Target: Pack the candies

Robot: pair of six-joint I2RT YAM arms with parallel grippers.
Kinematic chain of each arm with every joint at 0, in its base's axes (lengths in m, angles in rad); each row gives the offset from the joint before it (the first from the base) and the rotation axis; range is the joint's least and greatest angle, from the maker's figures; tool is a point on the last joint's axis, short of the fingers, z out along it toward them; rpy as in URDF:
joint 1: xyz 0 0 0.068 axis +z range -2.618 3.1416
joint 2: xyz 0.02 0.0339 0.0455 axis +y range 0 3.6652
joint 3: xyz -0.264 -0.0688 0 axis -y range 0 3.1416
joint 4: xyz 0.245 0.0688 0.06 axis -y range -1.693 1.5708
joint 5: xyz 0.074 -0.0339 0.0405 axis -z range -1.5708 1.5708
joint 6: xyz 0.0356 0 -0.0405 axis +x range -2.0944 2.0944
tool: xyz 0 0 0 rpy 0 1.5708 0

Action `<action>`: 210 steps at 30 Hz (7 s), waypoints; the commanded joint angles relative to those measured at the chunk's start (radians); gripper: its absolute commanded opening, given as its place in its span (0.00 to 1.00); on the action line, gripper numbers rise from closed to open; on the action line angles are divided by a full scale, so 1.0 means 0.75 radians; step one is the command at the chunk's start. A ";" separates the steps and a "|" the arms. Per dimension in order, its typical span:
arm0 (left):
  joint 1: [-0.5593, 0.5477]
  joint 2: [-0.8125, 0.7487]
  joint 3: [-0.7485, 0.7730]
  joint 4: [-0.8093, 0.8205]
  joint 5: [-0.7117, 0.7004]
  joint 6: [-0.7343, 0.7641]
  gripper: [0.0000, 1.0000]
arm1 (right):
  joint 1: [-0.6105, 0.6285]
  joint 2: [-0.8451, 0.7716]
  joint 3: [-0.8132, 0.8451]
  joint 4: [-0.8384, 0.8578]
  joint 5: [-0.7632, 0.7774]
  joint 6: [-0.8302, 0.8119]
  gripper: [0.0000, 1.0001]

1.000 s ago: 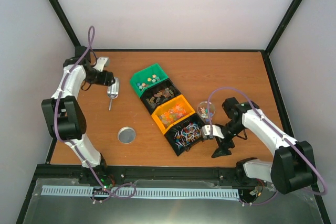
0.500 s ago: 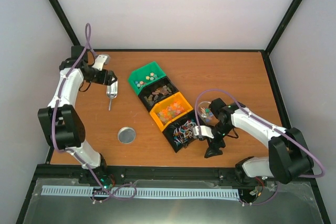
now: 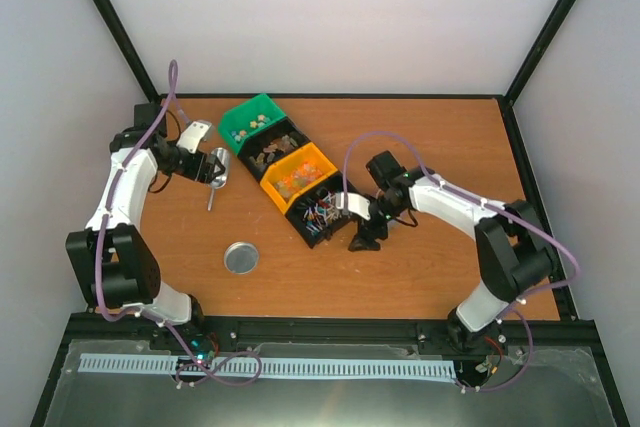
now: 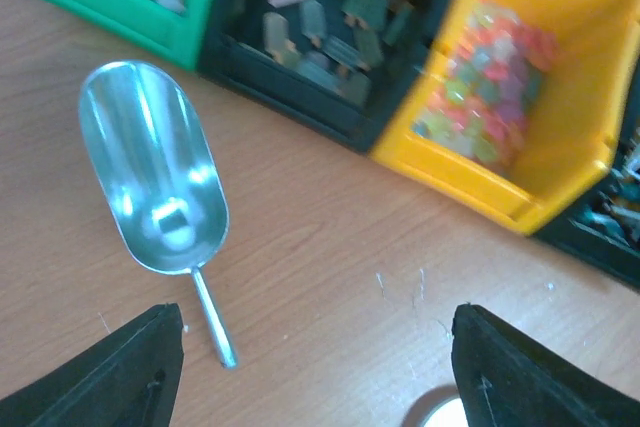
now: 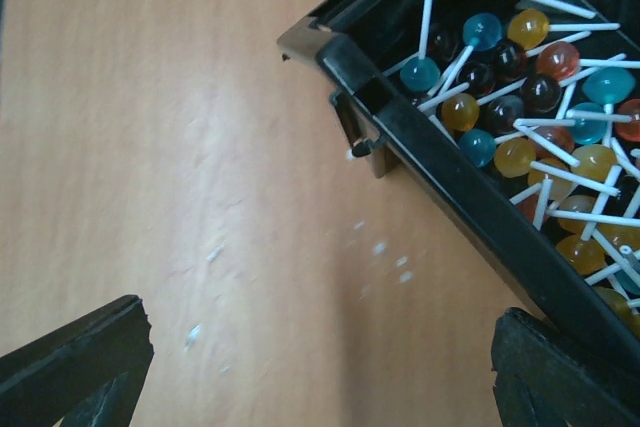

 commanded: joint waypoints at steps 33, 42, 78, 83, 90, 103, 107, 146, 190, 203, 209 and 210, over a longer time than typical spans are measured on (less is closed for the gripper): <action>-0.004 -0.104 -0.119 -0.224 0.090 0.329 0.75 | -0.960 0.491 0.780 -0.676 -0.124 -1.206 0.91; -0.003 -0.095 -0.112 -0.263 0.060 0.345 0.77 | -0.793 0.589 0.686 -0.488 -0.088 -1.303 0.90; -0.179 -0.199 -0.529 -0.230 -0.258 0.829 0.50 | 0.054 0.288 0.132 0.273 -0.011 -0.310 0.75; -0.214 -0.162 -0.578 -0.169 -0.246 0.808 0.48 | 0.023 0.205 0.098 0.167 -0.014 -0.322 0.83; -0.336 -0.136 -0.705 0.058 -0.344 0.682 0.39 | -0.115 0.003 0.041 0.023 -0.026 -0.324 0.90; -0.448 -0.095 -0.812 0.302 -0.504 0.558 0.24 | -0.169 -0.257 0.101 -0.036 -0.138 -0.130 0.90; -0.450 -0.053 -0.780 0.272 -0.494 0.542 0.06 | -0.168 -0.314 0.088 -0.011 -0.156 -0.110 0.90; -0.602 0.337 0.200 -0.933 0.749 0.324 0.01 | 0.396 -0.416 0.152 0.389 -0.032 -0.596 0.42; -0.393 -0.412 -0.122 0.198 0.057 -0.114 1.00 | 0.155 -0.279 0.259 0.160 -0.320 0.477 0.03; -0.680 -0.773 -0.382 0.238 0.017 0.168 1.00 | -0.090 -0.035 0.300 0.248 -0.724 1.112 0.03; -0.993 -0.738 -0.438 0.376 -0.209 0.289 1.00 | -0.101 0.015 0.263 0.274 -0.817 1.262 0.03; -1.032 -0.717 -0.434 0.383 -0.224 0.313 1.00 | -0.103 0.014 0.258 0.267 -0.816 1.259 0.03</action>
